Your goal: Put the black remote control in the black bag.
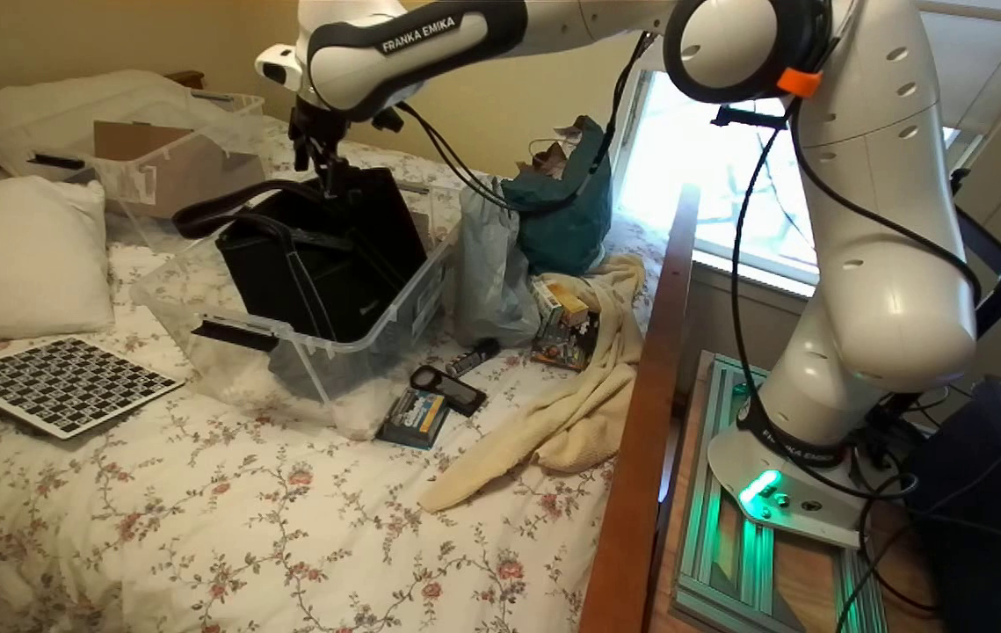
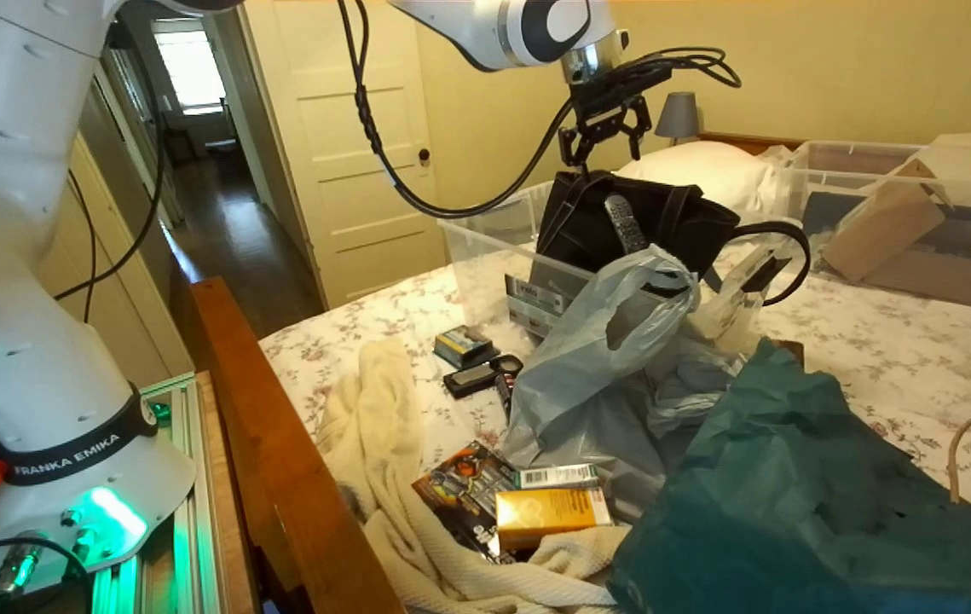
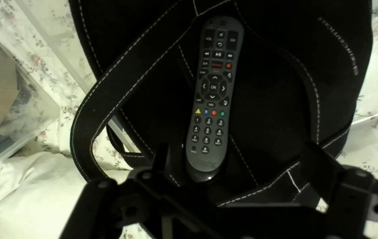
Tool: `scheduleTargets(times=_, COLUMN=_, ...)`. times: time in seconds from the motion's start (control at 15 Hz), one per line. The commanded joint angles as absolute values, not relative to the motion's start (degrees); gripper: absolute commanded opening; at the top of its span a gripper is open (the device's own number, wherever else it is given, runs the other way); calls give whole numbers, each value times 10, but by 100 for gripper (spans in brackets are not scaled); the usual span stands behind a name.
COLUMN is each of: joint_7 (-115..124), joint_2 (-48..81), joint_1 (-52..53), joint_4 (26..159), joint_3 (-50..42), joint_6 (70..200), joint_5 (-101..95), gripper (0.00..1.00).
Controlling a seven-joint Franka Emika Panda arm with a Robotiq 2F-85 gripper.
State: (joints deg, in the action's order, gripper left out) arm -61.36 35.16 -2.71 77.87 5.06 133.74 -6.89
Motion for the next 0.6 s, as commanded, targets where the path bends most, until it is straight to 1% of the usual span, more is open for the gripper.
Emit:
scheduleTargets(times=0.0, joint_7=-599, joint_2=375, joint_1=-31, joint_4=766, joint_3=53, joint_6=1329, joint_5=-56, gripper=100)
scheduleTargets(times=0.53, joint_7=-635, joint_2=461, joint_1=-42, joint_4=705, joint_3=70, joint_6=1361, joint_5=-57, gripper=100)
